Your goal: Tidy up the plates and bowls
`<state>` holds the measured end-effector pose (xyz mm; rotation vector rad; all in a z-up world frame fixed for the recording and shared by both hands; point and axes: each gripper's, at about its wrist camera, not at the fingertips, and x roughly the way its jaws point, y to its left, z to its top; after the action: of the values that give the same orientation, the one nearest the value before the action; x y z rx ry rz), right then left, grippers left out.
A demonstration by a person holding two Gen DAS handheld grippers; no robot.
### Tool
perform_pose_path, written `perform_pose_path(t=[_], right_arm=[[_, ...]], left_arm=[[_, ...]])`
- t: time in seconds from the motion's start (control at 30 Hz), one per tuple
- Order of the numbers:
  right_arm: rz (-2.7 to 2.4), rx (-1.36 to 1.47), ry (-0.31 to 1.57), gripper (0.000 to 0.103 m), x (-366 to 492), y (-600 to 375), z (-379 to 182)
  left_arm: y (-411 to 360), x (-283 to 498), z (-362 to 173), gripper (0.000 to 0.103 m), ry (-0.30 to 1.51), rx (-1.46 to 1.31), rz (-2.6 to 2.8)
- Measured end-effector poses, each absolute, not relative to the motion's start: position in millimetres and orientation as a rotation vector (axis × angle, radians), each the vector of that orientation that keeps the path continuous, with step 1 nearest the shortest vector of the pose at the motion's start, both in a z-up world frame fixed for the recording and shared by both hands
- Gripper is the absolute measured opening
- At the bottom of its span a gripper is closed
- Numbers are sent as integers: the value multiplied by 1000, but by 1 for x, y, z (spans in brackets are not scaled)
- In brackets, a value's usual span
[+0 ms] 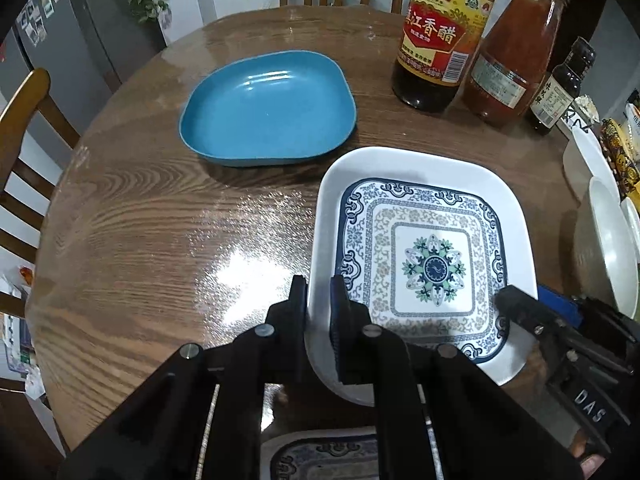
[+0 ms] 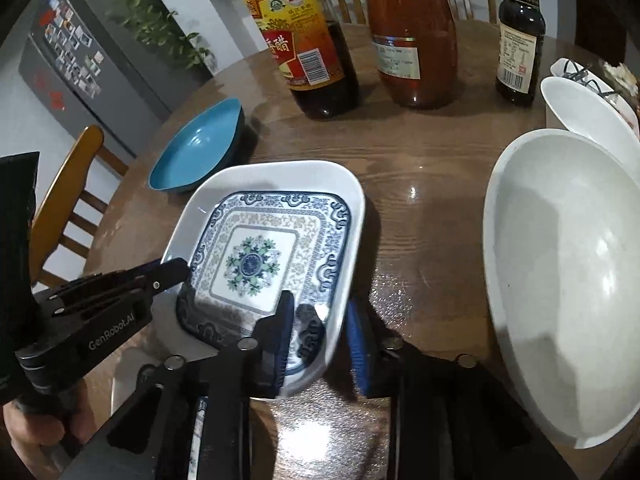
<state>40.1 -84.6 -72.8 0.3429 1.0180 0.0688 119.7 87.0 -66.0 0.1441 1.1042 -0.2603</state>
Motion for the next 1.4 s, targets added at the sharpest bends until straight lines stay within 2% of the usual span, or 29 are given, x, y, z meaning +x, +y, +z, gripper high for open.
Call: perform_pose_path(t=[0.13,0.37,0.83,1.4], right_arm=[[82,331,1021,17,41,-85,-72],[127,316,981,17,35,-81,-53],[233,363,955,17,-11,-71,-27],[382,336,1083,17,-69,-35,-54]], left_arm=[[90,118,-63,11,1078,135,-249],[93,97,-34,11,970,145,-224],[114,37,-15,11,919,88,-165],[146,-41,-43,12,981,95,-71]])
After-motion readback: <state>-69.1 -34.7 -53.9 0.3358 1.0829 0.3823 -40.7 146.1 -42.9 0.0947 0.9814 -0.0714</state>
